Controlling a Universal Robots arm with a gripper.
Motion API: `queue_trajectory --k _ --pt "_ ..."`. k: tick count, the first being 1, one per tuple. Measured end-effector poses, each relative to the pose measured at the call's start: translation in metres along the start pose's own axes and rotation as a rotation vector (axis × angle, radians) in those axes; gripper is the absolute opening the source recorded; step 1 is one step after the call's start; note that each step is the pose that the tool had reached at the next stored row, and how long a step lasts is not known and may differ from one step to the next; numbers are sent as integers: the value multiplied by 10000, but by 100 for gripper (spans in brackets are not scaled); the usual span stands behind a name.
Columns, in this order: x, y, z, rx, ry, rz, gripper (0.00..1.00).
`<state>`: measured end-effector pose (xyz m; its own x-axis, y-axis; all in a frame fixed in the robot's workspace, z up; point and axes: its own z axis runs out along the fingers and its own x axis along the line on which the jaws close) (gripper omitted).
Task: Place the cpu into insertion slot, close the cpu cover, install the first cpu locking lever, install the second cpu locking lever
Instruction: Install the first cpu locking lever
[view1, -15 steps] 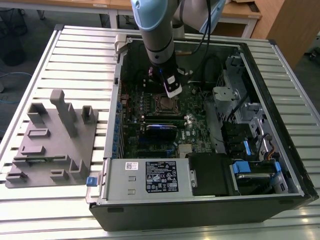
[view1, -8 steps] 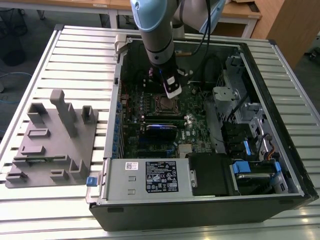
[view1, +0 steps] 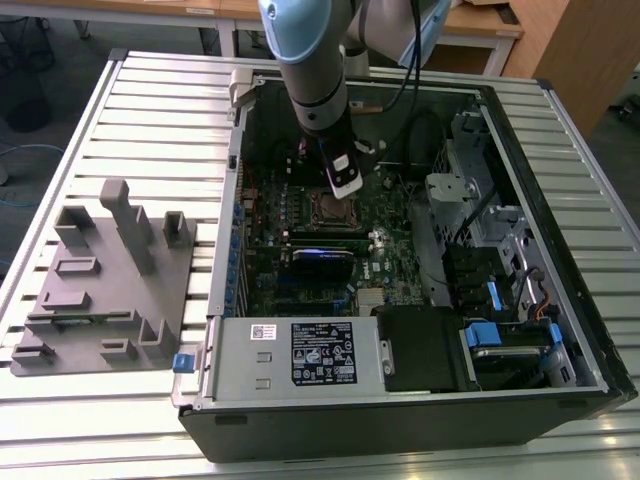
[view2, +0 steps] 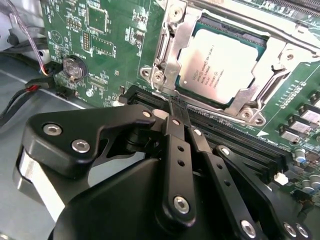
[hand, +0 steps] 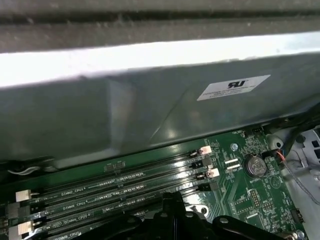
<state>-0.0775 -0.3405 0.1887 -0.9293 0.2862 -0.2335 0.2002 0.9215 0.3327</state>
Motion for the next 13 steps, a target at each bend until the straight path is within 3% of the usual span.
queue_trajectory --k 6,13 --pt "4 -5 14 153 -146 79 10" --pt "9 7 7 189 -171 104 10"
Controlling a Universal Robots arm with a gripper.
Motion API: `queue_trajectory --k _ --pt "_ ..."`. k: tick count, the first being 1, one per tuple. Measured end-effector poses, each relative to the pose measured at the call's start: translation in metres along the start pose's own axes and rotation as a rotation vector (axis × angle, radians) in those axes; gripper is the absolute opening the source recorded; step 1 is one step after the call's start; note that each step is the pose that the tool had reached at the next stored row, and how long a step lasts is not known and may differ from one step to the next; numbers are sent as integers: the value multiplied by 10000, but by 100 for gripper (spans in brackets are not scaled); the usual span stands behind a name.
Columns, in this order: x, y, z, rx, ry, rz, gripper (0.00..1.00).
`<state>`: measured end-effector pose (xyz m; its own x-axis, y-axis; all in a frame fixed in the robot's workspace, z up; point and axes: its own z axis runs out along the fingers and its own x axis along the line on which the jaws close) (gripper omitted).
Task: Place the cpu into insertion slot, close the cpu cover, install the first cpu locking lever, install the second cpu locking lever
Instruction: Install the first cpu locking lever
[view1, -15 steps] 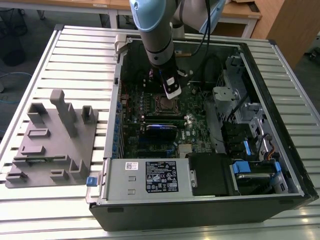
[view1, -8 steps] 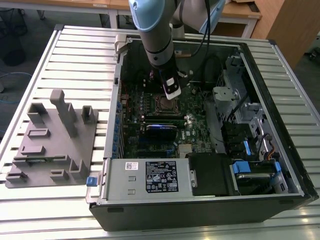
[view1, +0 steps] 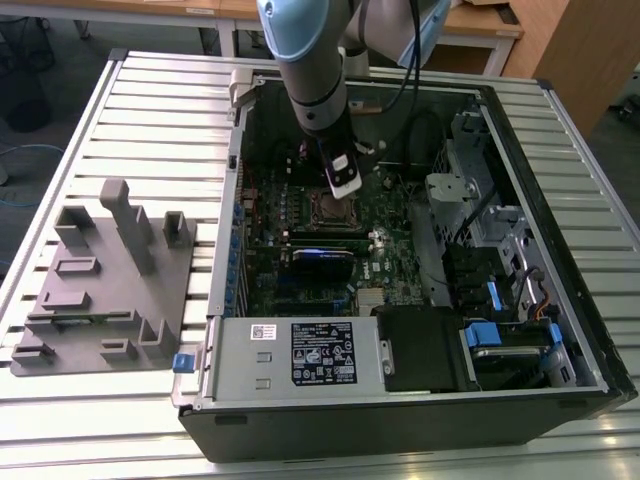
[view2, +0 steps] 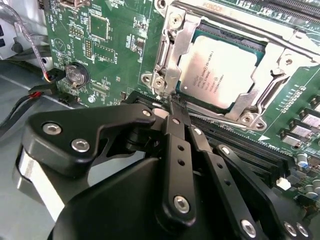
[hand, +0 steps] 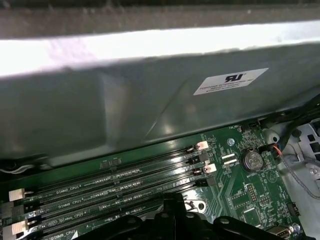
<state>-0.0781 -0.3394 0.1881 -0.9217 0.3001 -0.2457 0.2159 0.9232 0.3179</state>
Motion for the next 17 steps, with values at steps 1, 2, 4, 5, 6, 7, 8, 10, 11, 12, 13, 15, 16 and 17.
queue_trajectory --k 1,2,4,5,6,7,8,10,11,12,13,15,16,17 --pt "0 4 -6 0 -1 1 10" --pt "-1 9 -14 0 -1 2 10" --pt "-5 20 -34 -1 -1 2 10" --pt "-8 26 -46 -1 -2 3 10" --pt "-10 33 -58 -1 -2 5 10" --pt "-12 40 -70 0 -2 5 10" --pt "-13 46 -80 1 -2 6 10" --pt "-12 58 -89 -1 -3 6 10" --pt "-9 62 -91 -1 -3 7 10" --pt "-4 67 -92 1 -2 6 10" --pt "1 70 -92 1 -3 6 10" --pt "14 72 -95 -1 -6 6 10" --pt "21 73 -96 -1 -7 6 10" --pt "30 76 -98 0 -8 7 10"
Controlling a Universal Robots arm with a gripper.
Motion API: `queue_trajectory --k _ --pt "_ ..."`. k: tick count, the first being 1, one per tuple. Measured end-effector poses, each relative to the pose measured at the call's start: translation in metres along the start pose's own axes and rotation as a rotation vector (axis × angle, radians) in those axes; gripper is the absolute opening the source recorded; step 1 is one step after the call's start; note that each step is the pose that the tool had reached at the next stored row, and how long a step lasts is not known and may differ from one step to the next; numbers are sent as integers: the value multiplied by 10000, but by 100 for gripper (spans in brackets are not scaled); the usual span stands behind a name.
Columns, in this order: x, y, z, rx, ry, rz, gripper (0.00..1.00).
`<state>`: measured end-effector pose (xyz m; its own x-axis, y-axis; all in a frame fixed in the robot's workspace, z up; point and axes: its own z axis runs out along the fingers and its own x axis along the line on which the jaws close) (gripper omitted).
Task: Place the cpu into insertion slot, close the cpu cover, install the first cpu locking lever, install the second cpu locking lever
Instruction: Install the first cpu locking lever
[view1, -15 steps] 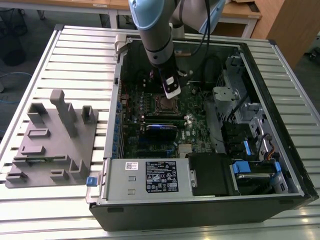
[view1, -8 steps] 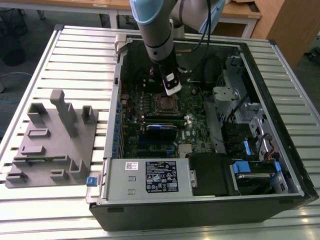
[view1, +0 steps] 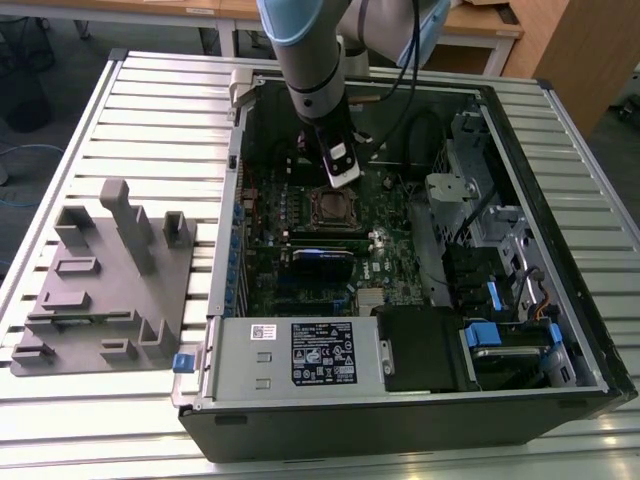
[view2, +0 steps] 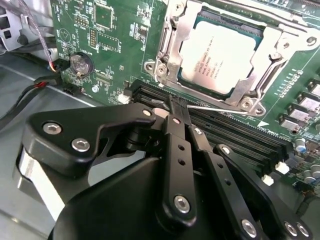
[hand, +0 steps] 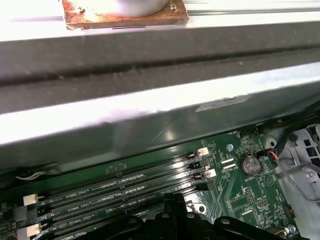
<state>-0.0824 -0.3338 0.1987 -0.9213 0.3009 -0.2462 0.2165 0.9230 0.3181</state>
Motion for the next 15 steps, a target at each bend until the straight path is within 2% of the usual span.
queue_trajectory --k 8,15 --pt "42 49 7 0 -6 11 10" --pt "44 55 7 12 -18 49 10"
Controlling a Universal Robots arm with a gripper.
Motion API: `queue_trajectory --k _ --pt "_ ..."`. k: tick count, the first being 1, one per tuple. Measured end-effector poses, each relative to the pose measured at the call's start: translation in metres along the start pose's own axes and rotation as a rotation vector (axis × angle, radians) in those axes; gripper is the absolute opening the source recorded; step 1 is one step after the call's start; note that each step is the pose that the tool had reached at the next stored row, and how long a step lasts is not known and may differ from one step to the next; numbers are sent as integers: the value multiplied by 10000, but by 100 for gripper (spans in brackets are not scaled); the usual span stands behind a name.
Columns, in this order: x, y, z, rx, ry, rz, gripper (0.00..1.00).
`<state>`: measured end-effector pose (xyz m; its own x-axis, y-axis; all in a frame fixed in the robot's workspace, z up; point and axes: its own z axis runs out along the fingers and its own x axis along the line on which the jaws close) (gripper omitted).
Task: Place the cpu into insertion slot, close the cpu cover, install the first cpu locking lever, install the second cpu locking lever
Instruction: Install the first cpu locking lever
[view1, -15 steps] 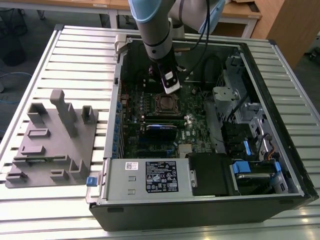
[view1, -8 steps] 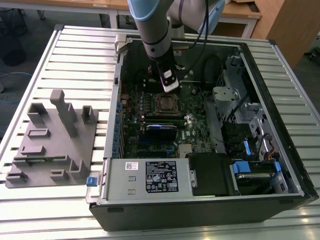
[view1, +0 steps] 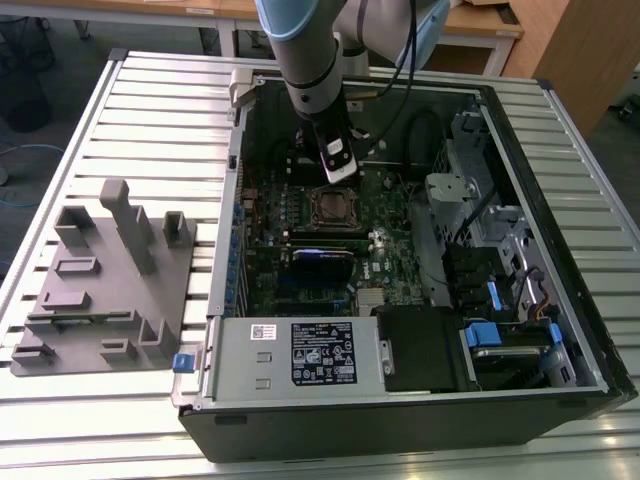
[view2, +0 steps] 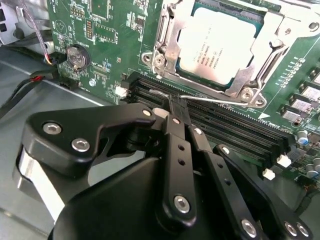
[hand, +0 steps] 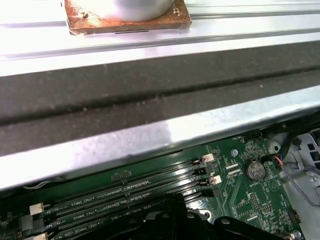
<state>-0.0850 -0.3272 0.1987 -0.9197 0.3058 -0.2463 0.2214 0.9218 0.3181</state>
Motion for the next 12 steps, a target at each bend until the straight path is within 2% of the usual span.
queue_trajectory --k 6,10,12 --pt "-2 -8 -2 27 -58 52 10" --pt "7 -15 11 43 -227 62 10" --pt "16 -20 21 28 -285 63 10"
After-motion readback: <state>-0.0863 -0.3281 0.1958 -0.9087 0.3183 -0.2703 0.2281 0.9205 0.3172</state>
